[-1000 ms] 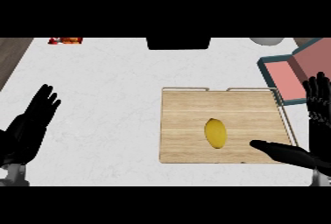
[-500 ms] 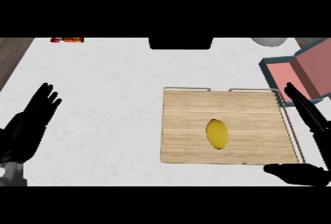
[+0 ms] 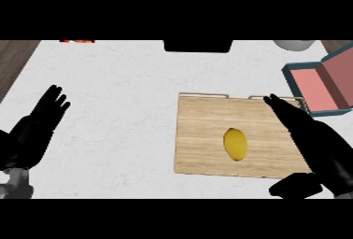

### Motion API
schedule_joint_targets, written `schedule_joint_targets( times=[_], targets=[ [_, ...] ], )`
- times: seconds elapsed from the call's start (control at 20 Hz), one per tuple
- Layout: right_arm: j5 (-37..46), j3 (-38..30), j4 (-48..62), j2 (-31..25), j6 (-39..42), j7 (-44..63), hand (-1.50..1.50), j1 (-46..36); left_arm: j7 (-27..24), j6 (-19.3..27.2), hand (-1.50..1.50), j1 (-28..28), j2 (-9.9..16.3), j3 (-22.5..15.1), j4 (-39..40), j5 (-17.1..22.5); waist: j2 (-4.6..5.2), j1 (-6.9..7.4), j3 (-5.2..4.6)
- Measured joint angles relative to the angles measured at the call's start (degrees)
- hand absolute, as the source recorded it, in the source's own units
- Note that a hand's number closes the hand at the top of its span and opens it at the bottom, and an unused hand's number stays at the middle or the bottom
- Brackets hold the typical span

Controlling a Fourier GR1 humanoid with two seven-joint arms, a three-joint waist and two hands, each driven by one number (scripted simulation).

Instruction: Pick the lemon from the tray and place it in the cardboard box

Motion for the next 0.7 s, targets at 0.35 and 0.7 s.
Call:
schedule_joint_targets(
  times=[0.35,0.7],
  targets=[
    [-4.2,2.2,3.8,7.7,5.5,11.0,-1.5,-7.9,0.1,-0.7,0.0,1.4,-1.1,1.0,-0.8,-0.7,-0.1,-0.58,0.16],
    [-4.8,2.4,6.9,9.9,7.8,11.6,-1.5,-8.0,1.2,-1.2,0.0,2.1,-1.8,2.4,-2.0,-1.6,-0.16,-0.96,0.22]
  ],
)
